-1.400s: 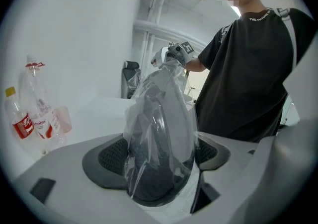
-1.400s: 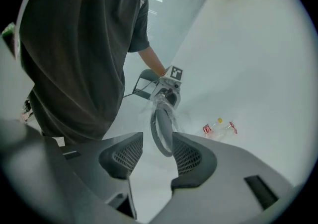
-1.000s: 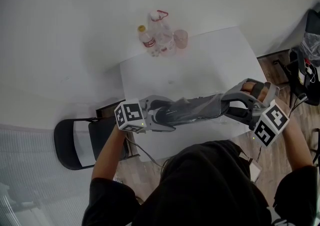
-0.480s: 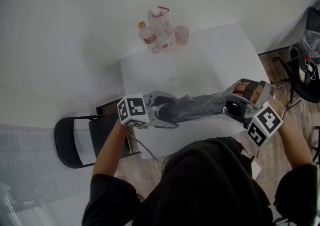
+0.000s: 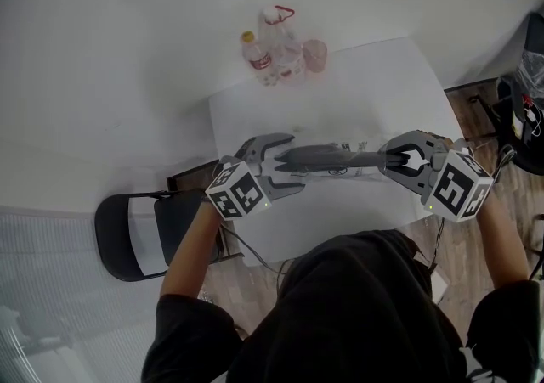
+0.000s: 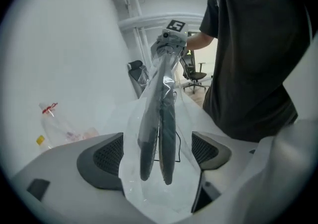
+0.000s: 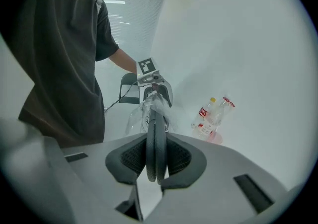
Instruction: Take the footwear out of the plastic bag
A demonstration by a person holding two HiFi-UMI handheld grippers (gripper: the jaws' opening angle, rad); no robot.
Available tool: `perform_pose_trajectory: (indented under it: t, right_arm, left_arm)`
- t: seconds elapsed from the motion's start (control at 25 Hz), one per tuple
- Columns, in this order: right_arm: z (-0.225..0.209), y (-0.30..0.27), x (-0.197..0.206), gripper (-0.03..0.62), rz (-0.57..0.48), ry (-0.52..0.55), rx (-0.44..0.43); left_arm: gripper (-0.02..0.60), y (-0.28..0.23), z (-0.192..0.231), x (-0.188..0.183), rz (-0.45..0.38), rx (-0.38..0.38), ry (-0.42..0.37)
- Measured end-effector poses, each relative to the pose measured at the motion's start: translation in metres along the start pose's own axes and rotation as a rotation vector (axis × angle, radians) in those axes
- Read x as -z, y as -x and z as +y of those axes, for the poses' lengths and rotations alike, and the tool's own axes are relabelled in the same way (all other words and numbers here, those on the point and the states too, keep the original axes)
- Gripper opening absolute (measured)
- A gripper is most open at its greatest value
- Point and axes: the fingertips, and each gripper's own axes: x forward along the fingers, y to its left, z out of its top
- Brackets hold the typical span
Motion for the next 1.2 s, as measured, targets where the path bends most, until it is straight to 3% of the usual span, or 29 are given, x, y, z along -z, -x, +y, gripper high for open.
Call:
perform_pose_trajectory:
  t: [0.24, 0.32, 0.4, 0.56, 0.6, 0.64, 0.68, 1.2]
  right_arm:
    - [-0.003, -0.010, 0.002, 0.075, -0.040, -0.169, -0.013]
    - [-0.002, -0.008, 0.001, 0.075, -0.081, -0.236, -0.033]
    - [0.001, -0.005, -0.002, 0.075, -0.113, -0.249, -0.059]
    - [0.009, -0.008, -0.008, 0.074, -0.100, -0.175, -0.071]
    - [0.010, -0.008, -0.009, 0.074, -0.095, -0.163, -0.066]
    - [0.010, -0.009, -0.009, 0.074, -0.092, -0.155, -0.061]
    - [0.010, -0.009, -0.009, 0.074, -0.092, -0.152, -0.055]
    - [0.015, -0.021, -0.001, 0.092, -0.048, -0.181, -0.072]
  left_arm:
    - [0.414, -0.010, 0.004, 0.005, 0.171, -0.092, -0.233]
    - [0.414, -0.013, 0.004, 0.006, 0.207, -0.098, -0.277]
    - [0.413, -0.016, 0.004, 0.006, 0.208, -0.081, -0.263]
    - [0.411, -0.019, 0.000, 0.003, 0.180, -0.018, -0.198]
    - [0.379, -0.020, -0.002, 0.001, 0.174, -0.011, -0.197]
    - [0.249, -0.020, -0.004, -0.001, 0.169, -0.010, -0.202]
    - [0.189, -0.020, -0.005, -0.003, 0.166, -0.014, -0.209]
    - [0.153, -0.026, -0.015, -0.005, 0.150, -0.007, -0.129]
